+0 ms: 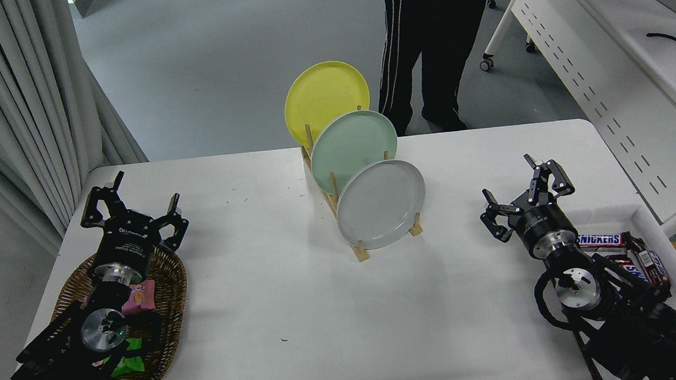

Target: Place the plate on the table

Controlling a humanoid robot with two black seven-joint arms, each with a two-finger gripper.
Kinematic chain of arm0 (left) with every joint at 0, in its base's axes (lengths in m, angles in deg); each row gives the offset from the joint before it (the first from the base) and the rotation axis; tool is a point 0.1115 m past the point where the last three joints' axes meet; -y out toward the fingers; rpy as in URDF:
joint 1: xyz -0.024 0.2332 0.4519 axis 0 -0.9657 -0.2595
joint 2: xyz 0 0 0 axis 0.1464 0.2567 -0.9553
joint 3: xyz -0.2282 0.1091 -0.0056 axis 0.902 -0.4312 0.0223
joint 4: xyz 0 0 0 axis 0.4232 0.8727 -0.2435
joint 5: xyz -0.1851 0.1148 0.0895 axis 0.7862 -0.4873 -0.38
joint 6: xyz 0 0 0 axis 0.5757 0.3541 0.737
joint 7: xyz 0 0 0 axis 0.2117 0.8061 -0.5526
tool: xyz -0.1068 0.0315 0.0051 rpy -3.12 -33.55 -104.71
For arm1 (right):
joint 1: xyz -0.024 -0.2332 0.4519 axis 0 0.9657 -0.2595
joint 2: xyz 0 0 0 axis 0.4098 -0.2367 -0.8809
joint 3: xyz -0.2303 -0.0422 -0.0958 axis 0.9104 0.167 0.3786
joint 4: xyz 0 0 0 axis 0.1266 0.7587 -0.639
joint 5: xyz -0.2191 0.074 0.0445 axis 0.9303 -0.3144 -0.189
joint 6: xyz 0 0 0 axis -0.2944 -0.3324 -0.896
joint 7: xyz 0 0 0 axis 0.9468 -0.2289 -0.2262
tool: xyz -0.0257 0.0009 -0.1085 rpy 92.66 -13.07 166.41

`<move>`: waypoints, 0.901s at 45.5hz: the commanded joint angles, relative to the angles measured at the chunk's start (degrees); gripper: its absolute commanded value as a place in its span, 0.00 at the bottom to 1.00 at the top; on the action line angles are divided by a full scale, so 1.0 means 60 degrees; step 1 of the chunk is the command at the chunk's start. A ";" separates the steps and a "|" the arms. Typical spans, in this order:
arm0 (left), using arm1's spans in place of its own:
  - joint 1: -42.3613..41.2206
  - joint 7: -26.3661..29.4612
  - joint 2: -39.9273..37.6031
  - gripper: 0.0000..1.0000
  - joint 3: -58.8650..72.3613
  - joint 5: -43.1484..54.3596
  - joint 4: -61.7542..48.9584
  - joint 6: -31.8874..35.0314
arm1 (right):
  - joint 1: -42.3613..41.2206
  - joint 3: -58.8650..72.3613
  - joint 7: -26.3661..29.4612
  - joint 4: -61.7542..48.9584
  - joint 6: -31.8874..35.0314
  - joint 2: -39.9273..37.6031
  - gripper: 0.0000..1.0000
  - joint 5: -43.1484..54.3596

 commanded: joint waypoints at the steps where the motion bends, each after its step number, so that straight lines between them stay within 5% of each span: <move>1: 0.0000 0.0000 -0.0012 1.00 -0.0004 0.0000 0.0002 -0.0003 | -0.0118 -0.0088 0.0040 0.0016 -0.0045 0.0016 1.00 -0.0027; 19: 0.0000 0.0000 0.0003 1.00 -0.0004 0.0000 0.0002 -0.0003 | -0.0879 0.1858 0.0070 0.1201 -0.1158 -0.0877 1.00 -0.2251; 31: 0.0000 0.0000 0.0003 1.00 0.0011 0.0000 0.0002 -0.0003 | -0.2446 0.6076 0.0055 0.3150 -0.1627 -0.2503 1.00 -0.5416; 41: 0.0000 0.0000 0.0003 1.00 -0.0004 0.0000 0.0002 0.0011 | -0.3413 0.6811 0.0055 0.3488 -0.1627 -0.3031 1.00 -0.5229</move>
